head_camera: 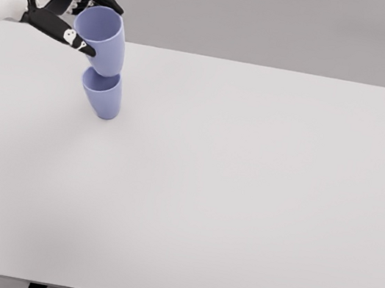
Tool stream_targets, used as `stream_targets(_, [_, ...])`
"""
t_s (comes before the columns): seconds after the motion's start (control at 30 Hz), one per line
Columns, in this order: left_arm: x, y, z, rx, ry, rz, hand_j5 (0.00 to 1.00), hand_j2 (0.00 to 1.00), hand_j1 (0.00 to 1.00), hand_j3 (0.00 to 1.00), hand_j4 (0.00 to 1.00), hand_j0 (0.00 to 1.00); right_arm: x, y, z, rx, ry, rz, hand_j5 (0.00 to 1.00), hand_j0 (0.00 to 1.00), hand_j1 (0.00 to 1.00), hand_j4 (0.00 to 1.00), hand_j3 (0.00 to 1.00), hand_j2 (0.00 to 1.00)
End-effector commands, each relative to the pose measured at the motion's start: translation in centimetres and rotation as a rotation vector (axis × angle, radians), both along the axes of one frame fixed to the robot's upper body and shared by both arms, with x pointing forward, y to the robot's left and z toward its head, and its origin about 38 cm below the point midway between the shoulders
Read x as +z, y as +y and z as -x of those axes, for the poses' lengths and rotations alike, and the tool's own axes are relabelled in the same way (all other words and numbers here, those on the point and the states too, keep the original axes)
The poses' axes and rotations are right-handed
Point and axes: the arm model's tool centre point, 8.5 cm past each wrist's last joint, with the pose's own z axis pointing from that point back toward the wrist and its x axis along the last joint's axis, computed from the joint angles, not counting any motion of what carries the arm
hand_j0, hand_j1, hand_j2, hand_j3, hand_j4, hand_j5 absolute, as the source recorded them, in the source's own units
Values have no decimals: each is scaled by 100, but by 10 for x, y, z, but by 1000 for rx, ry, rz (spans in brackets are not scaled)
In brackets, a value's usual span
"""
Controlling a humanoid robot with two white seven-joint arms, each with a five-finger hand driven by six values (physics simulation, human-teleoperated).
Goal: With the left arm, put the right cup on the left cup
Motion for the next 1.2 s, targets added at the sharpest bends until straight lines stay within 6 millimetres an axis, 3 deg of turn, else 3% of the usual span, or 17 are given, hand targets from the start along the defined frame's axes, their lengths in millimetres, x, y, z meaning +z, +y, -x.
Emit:
stream_targets(0.0, [1,1,0,3,1,5,68,68,68,68,68,68,0,0,0,0,0,0,100,100,100,100,100,100])
stream_targets(0.2, [-4,11,4,20,14,-11,68,68,68,68,68,68,0,0,0,0,0,0,100,100,100,100,100,100])
stream_targets(1.17, [-16,12,2,32,38,0,68,68,68,68,68,68,0,0,0,0,0,0,100,100,100,100,100,100])
